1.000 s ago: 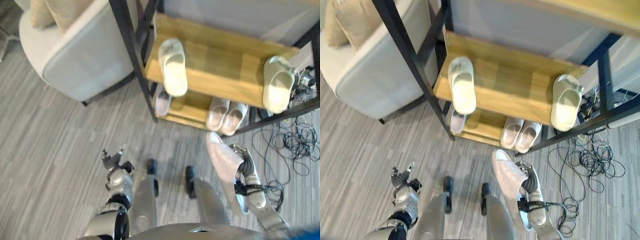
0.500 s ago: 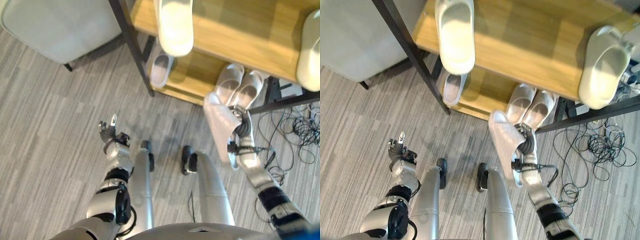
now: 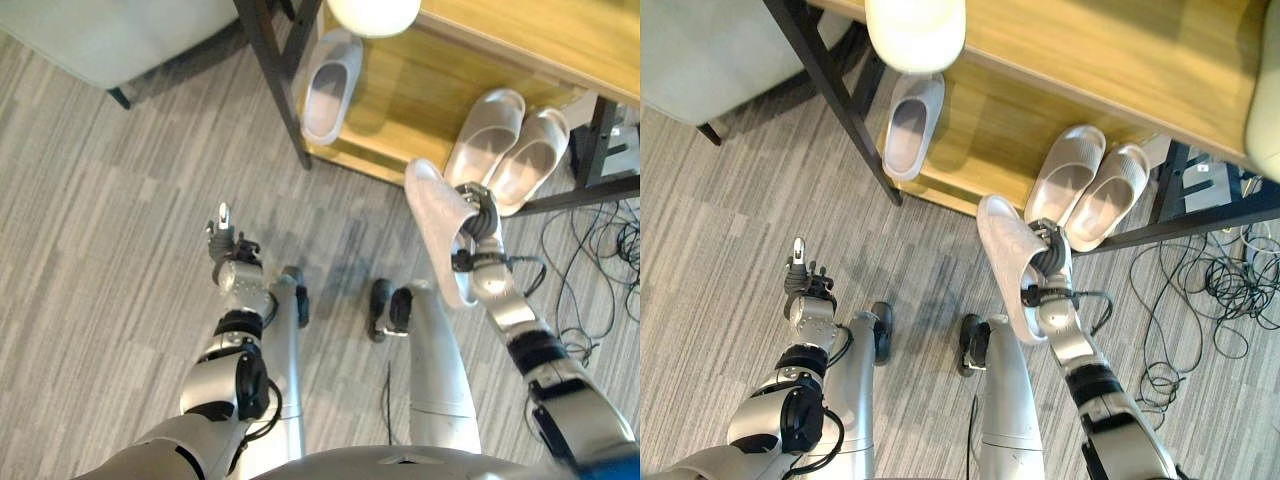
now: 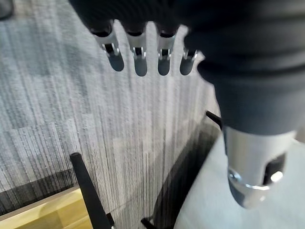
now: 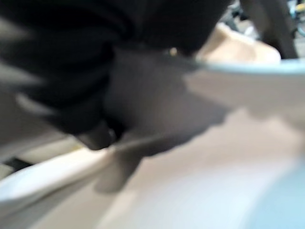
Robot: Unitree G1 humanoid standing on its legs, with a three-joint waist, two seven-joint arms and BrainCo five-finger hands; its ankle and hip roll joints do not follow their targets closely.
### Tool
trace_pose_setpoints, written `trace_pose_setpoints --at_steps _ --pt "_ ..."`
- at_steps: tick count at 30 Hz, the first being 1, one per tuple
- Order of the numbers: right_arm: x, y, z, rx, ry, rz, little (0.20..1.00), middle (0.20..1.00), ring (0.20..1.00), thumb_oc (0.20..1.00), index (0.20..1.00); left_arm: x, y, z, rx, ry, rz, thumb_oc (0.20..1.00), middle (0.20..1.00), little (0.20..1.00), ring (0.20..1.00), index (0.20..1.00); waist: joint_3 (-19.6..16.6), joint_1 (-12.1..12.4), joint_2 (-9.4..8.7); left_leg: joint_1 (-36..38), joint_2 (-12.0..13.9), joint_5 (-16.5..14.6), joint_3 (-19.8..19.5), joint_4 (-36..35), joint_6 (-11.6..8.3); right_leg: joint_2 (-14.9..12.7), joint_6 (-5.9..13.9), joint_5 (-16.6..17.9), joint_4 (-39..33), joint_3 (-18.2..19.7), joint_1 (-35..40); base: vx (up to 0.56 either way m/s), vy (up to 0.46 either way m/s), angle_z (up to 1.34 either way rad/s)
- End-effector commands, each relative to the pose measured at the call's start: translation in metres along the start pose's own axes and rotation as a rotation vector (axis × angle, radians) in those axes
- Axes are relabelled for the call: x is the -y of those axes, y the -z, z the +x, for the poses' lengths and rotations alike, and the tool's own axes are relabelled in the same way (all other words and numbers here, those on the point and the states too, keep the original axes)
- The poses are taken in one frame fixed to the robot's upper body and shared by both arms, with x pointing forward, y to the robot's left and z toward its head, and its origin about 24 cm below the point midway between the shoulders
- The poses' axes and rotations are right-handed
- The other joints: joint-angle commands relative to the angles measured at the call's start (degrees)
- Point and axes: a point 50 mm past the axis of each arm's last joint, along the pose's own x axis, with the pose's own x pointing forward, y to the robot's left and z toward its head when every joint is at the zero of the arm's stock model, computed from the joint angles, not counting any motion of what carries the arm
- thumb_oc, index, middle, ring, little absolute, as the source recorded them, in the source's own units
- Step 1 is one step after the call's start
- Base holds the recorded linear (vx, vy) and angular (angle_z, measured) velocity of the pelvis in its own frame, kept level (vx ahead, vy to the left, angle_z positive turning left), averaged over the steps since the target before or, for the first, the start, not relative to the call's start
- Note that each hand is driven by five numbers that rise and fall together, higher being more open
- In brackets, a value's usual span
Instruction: Arrange the slippers neatly on the shoe rack.
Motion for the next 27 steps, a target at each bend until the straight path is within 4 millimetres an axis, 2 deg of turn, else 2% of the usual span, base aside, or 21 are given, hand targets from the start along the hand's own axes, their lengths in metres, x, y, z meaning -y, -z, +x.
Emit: trace_pose_setpoints --at_steps 1,4,10,14,17,19,27 --pt "0.019 -0.044 0.028 0.11 0.072 0.056 0.2 0.2 0.2 0.2 0.2 0.031 -0.021 0.007 0.051 0.092 -0.098 1.0 1.0 1.0 1.0 1.0 7.3 0.1 -0.89 6.4 2.0 -9.6 0.8 4.7 1.04 -2.2 0.97 -6.3 3.4 -0.7 7.5 0.07 0.008 0.0" --pt "0.023 -0.053 0.04 0.112 0.089 0.039 0.2 0.2 0.2 0.2 0.2 0.034 -0.018 0.007 0.03 0.103 -0.114 1.0 1.0 1.0 1.0 1.0 8.3 0.5 -1.12 6.4 2.4 -10.7 1.2 6.6 1.03 -2.5 0.99 -6.9 5.0 -0.5 7.2 0.06 0.002 -0.03" --pt "0.038 -0.093 0.073 0.047 0.133 0.019 0.2 0.2 0.2 0.2 0.2 0.049 -0.006 0.001 -0.027 0.158 -0.2 1.0 1.0 1.0 1.0 1.0 10.7 1.3 -1.46 6.4 2.2 -12.1 1.9 9.2 1.65 -3.2 1.31 -7.6 7.9 0.3 6.4 0.04 0.01 0.0" --pt "0.045 -0.131 0.09 0.056 0.134 -0.028 0.2 0.2 0.2 0.2 0.2 0.075 0.004 -0.011 -0.073 0.243 -0.281 1.0 1.0 1.0 1.0 1.0 13.1 1.8 -1.9 6.4 1.9 -12.0 2.5 9.4 1.9 -3.9 1.63 -7.4 8.3 1.1 6.2 0.0 0.005 0.02" --pt "0.047 -0.147 0.099 0.033 0.141 -0.024 0.2 0.2 0.2 0.2 0.2 0.084 0.015 -0.021 -0.105 0.284 -0.306 1.0 1.0 1.0 1.0 1.0 14.5 2.4 -2.13 6.4 1.4 -11.9 2.7 9.4 2.22 -4.1 1.82 -7.4 8.7 1.6 6.0 0.01 0.011 0.13" --pt "0.053 -0.153 0.105 0.012 0.158 -0.068 0.2 0.2 0.2 0.2 0.2 0.089 0.02 -0.026 -0.124 0.319 -0.295 1.0 1.0 1.0 1.0 1.0 15.4 2.7 -2.07 6.4 1.1 -11.7 2.9 9.0 2.49 -4.6 2.08 -7.3 8.9 1.8 5.8 0.02 0.023 0.1" --pt "0.06 -0.165 0.113 -0.037 0.181 -0.092 0.2 0.2 0.2 0.2 0.2 0.089 0.024 -0.03 -0.139 0.346 -0.274 1.0 1.0 1.0 1.0 1.0 16.6 3.3 -2.21 6.4 0.4 -11.3 3.0 8.5 2.83 -5.2 2.33 -7.1 8.9 1.9 5.8 0.0 0.009 0.04"
